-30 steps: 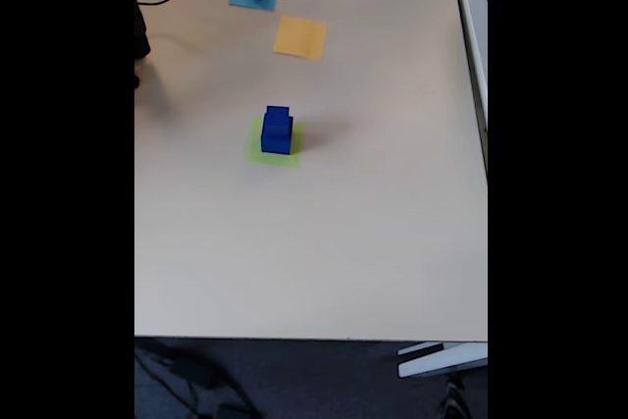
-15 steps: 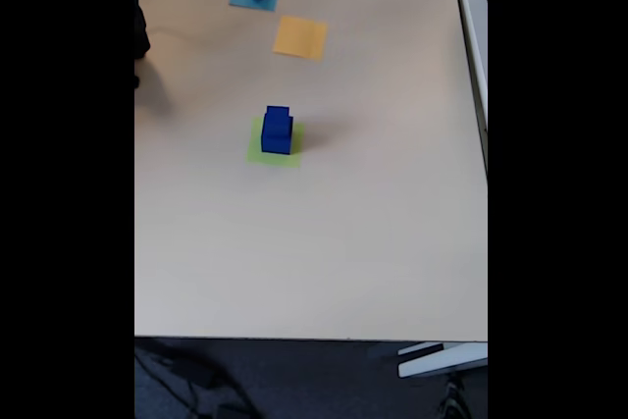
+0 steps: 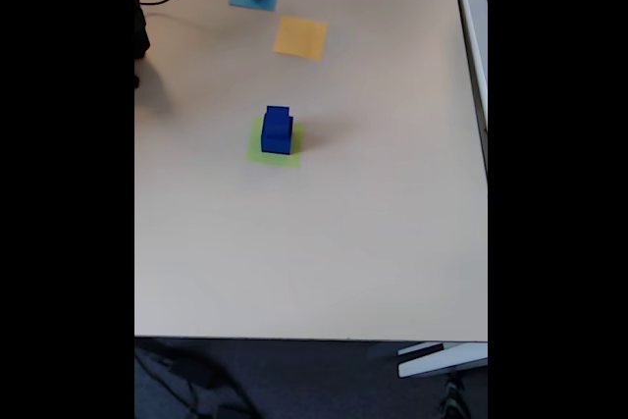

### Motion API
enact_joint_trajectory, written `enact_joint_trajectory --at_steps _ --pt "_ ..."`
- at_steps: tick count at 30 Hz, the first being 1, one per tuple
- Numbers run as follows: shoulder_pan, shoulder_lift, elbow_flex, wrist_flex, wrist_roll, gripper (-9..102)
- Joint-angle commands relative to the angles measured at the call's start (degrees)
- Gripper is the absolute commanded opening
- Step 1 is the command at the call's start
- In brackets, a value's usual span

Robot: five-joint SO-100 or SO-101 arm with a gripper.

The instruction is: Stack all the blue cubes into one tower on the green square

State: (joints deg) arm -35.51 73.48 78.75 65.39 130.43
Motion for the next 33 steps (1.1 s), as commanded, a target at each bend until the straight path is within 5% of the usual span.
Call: enact_joint_trajectory --at_steps 1,33 --pt "-0.09 4.31 2.72 -3.52 -1.14 31" --pt "-0.88 11.43 17.67 -14.85 -2.11 31"
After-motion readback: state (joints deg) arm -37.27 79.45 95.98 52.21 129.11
